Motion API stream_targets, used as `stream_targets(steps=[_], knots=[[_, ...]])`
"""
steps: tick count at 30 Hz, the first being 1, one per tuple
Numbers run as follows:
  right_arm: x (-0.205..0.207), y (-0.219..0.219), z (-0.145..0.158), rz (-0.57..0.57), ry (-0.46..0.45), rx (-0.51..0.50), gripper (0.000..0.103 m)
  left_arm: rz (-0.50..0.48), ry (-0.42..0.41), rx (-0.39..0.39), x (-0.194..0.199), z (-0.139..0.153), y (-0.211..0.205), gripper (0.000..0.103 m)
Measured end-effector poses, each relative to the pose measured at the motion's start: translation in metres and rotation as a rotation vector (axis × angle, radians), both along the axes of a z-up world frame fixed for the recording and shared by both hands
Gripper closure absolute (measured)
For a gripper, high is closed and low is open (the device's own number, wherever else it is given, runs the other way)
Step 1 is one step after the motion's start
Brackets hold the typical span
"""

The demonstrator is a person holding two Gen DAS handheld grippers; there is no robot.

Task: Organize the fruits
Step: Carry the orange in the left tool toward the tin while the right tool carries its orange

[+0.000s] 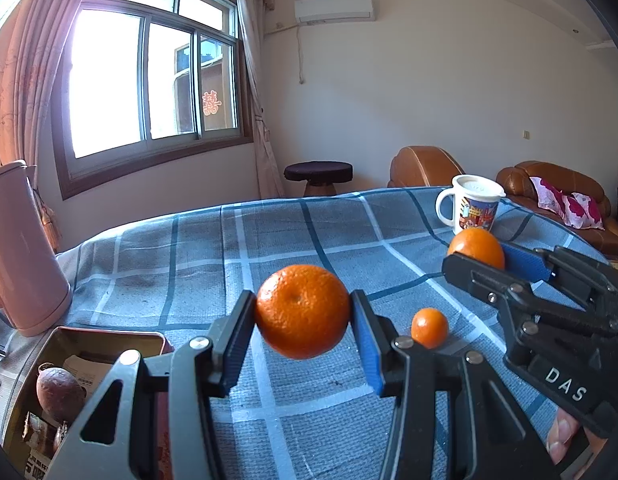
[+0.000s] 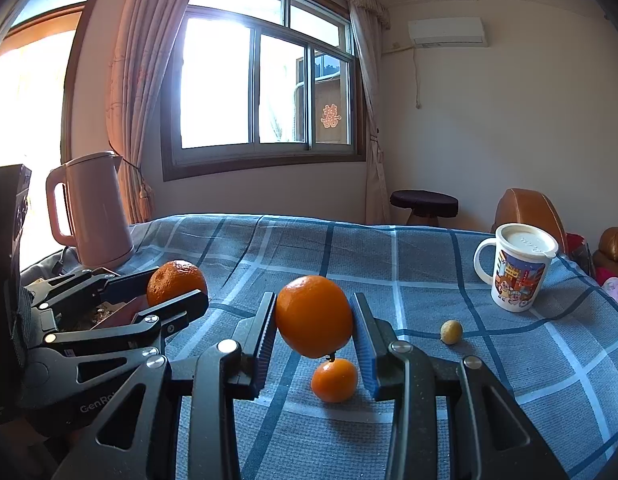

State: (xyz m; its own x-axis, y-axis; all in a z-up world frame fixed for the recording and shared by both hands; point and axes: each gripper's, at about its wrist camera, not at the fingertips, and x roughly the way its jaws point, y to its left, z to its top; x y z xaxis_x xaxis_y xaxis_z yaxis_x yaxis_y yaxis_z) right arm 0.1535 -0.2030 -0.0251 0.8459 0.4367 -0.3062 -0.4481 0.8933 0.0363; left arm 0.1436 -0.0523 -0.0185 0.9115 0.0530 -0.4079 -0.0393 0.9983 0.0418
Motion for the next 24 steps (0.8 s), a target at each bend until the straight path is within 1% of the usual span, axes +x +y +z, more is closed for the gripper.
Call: stream_targets(steps=[10, 24], knots=[[-0.004, -0.003, 0.001, -0.004, -0.019, 0.007, 0.064, 0.001, -0.034, 0.031, -0.008, 0.002, -0.005, 0.053], [-0.009, -0.006, 0.003, -0.012, -0.045, 0.014, 0.065, 0.013, -0.069, 0.016, -0.017, 0.004, -0.001, 0.053]])
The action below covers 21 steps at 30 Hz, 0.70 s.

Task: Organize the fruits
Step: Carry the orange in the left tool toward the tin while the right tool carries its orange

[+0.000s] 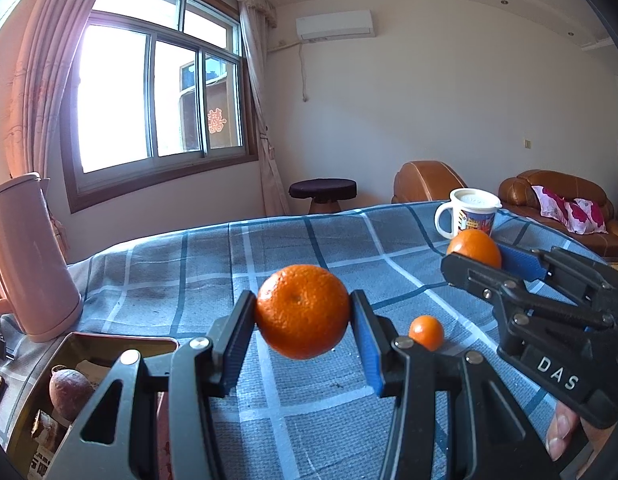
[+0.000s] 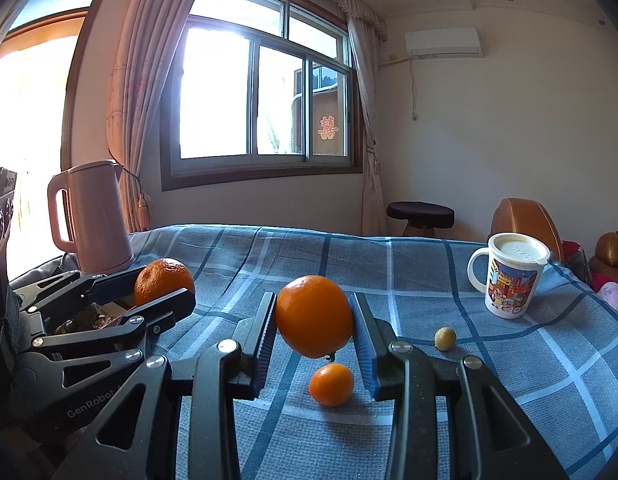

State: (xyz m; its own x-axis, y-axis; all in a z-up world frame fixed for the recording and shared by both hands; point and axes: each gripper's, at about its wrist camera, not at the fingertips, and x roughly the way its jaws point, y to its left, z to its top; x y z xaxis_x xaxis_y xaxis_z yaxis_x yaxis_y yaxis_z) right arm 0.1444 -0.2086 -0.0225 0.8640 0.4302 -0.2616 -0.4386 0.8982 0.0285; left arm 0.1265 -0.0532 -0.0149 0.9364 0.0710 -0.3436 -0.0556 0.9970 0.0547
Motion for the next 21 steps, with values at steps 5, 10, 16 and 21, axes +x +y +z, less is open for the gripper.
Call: stream_targets(steps=[5, 10, 16, 21], knots=[[-0.006, -0.001, 0.000, 0.002, -0.011, 0.002, 0.065, 0.001, -0.010, -0.009, -0.003, 0.001, 0.002, 0.053], [-0.007, -0.001, 0.000, 0.003, -0.012, 0.003, 0.065, -0.001, -0.010, -0.013, -0.005, 0.001, 0.003, 0.053], [-0.010, -0.001, 0.000, 0.006, -0.016, 0.000, 0.065, -0.002, -0.007, -0.031, -0.008, 0.001, 0.006, 0.053], [-0.011, 0.000, 0.000, 0.007, -0.018, -0.006, 0.065, -0.003, -0.007, -0.037, -0.013, 0.001, 0.009, 0.053]])
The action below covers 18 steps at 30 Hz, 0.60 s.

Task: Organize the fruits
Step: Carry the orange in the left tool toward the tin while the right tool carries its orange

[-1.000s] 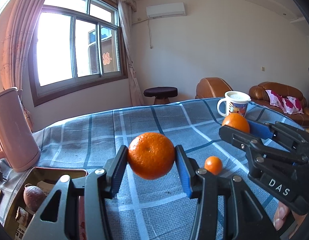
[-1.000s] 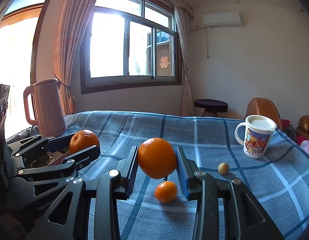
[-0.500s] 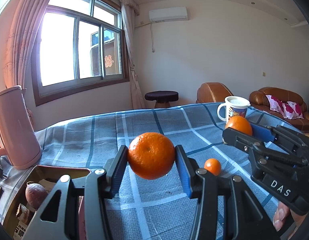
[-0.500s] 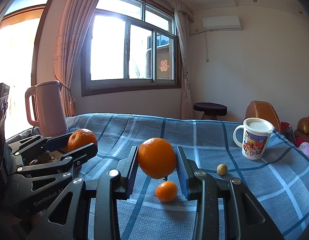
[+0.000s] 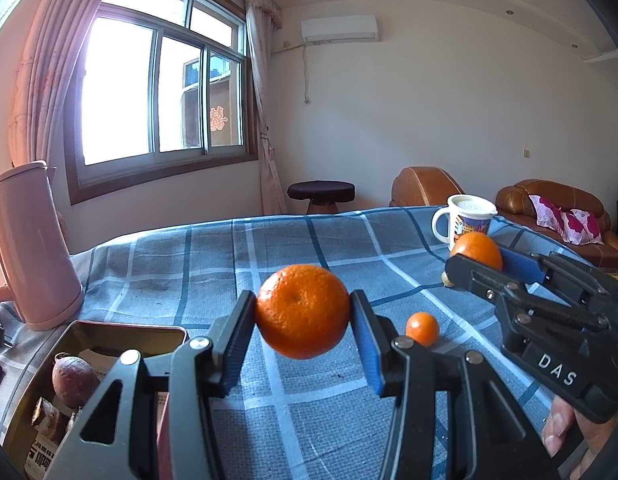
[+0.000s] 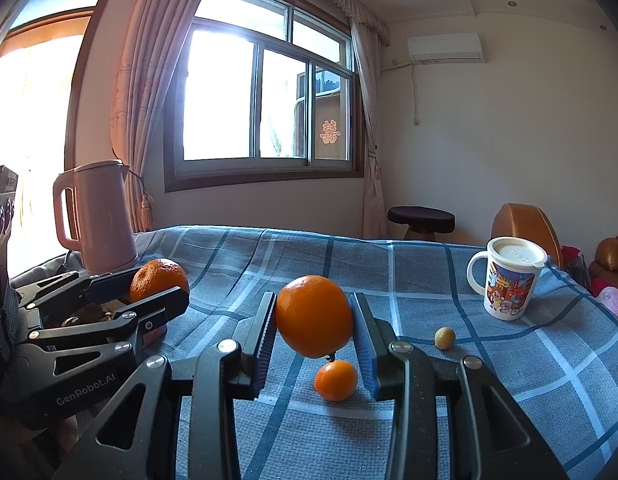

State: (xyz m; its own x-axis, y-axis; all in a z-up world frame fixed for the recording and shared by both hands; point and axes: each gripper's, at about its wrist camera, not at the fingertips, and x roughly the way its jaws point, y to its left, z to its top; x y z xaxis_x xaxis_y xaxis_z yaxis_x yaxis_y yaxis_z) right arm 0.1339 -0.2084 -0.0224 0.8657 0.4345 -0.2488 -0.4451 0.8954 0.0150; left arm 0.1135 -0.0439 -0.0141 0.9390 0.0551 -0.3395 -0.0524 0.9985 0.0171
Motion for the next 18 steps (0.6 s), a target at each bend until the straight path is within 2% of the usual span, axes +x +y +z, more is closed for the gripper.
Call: stream_targets(steps=[18], knots=[[-0.010, 0.023, 0.000, 0.049, -0.006, -0.045, 0.065, -0.006, 0.007, -0.004, -0.019, 0.000, 0.012, 0.053]])
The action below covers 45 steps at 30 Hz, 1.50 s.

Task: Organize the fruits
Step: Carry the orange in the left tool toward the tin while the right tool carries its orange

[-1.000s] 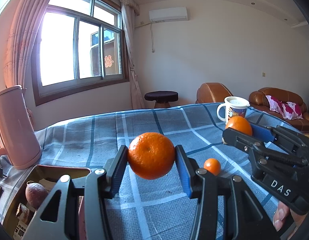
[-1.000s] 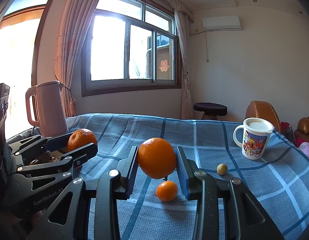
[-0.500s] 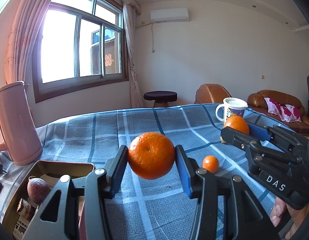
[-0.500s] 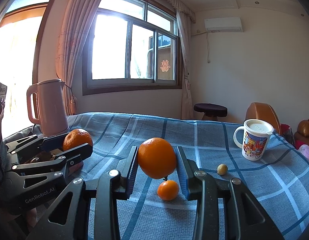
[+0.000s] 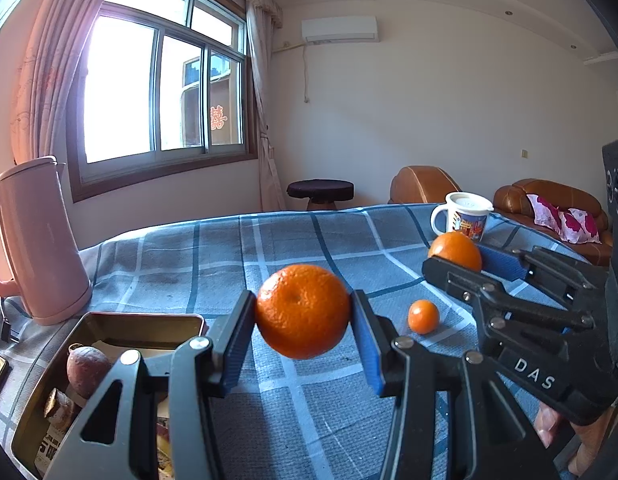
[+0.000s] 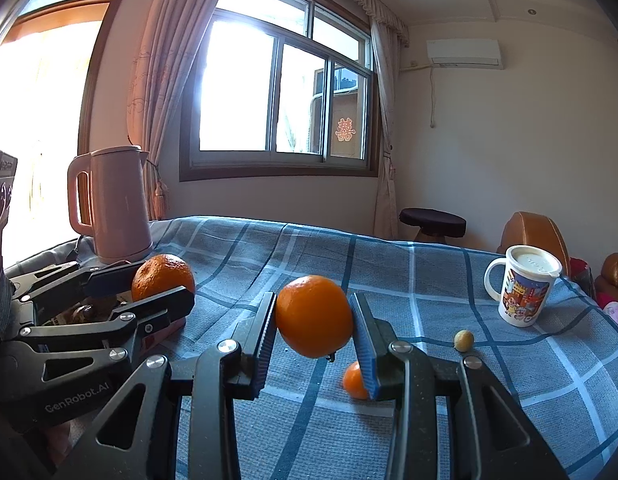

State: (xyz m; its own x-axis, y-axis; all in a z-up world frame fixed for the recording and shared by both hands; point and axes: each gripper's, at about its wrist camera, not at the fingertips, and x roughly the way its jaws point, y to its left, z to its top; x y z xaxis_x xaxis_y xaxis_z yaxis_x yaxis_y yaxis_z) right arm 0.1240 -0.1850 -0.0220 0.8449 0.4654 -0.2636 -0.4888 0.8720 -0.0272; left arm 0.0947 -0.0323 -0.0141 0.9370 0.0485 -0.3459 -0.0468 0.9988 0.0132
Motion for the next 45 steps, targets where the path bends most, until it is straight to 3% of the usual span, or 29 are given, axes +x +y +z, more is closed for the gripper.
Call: stream_targets(steps=[45], knots=[[-0.027, 0.093, 0.005, 0.202, -0.012, -0.099, 0.065, 0.127, 0.028, -0.089, -0.045, -0.003, 0.088, 0.053]])
